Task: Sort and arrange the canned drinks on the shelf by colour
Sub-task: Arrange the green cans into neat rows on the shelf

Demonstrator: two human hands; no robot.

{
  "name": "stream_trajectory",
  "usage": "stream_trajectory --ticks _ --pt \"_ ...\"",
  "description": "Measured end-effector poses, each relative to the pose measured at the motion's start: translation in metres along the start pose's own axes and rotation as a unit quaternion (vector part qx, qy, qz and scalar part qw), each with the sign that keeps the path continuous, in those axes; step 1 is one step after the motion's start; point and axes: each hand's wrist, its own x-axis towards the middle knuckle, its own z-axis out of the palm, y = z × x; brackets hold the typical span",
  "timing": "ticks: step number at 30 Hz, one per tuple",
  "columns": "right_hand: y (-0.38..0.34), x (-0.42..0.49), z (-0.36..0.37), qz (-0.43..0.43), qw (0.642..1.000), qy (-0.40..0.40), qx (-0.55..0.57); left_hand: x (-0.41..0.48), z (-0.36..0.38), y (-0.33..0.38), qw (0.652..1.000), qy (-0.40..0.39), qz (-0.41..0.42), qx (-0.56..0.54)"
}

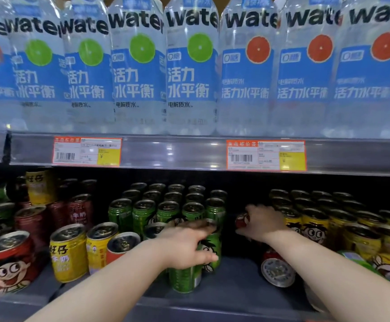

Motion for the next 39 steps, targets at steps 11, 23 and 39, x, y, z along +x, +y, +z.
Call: stream_trajectory --ticks 11,23,39 --pt "-0.001 0.008 0.019 0.033 0.997 -0.042 0.053 0.002 0.003 -0.002 1.0 -0.012 0.018 0.003" --pt "-0.011 -0.048 -0.027 -0.122 0.96 -0.15 0.202 0.002 0.001 0.0 1.0 -0.017 0.013 0.007" --pt "0.039 -0.085 -0.01 -0.023 0.996 -0.082 0.007 0.0 0.007 0.024 0.993 0.019 0.118 0.023"
